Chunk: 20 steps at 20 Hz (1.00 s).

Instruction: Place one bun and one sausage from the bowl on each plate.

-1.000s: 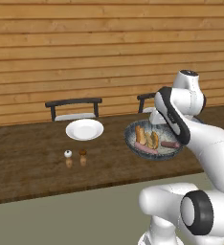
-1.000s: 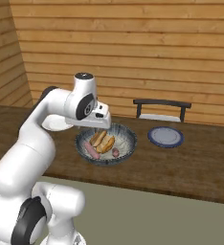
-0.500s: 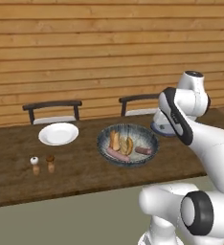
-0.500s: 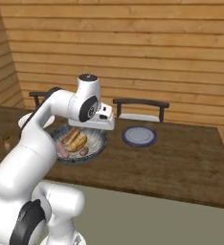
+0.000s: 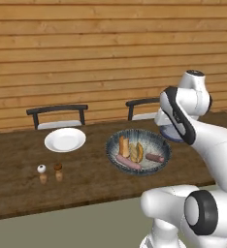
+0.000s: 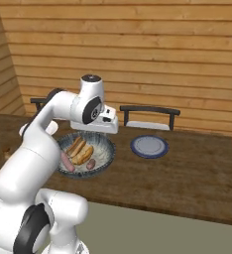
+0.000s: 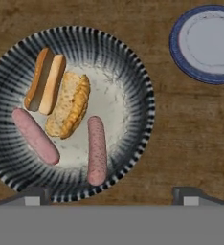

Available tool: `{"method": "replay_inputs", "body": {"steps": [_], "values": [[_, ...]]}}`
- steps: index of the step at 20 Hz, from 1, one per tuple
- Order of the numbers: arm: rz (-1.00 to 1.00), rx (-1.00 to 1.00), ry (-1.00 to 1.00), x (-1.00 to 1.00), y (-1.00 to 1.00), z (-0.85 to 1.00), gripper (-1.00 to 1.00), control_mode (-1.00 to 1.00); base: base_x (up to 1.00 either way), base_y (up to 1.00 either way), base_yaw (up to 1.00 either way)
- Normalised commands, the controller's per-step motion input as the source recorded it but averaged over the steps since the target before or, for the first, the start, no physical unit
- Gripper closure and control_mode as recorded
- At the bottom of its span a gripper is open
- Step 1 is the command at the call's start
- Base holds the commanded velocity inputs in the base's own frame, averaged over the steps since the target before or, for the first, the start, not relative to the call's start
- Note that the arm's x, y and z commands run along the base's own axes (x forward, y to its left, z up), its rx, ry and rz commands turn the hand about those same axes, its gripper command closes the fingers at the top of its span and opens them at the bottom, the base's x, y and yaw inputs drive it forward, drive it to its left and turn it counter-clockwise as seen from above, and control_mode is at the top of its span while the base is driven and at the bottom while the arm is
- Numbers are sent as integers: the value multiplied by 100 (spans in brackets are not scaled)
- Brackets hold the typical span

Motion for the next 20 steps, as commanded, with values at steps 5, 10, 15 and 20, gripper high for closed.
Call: {"method": "replay_inputs", "body": {"steps": [5,10,15,20], "values": [[0,0,0,0,0,0,-100,100,57,1,0],[1,0,2,20,0,-9,-100,-100,37,-1,3],[2,-1,5,18,66,-85,-100,-100,0,0,0],[-1,4,1,2,99,-32,-100,-100,0,0,0]]}}
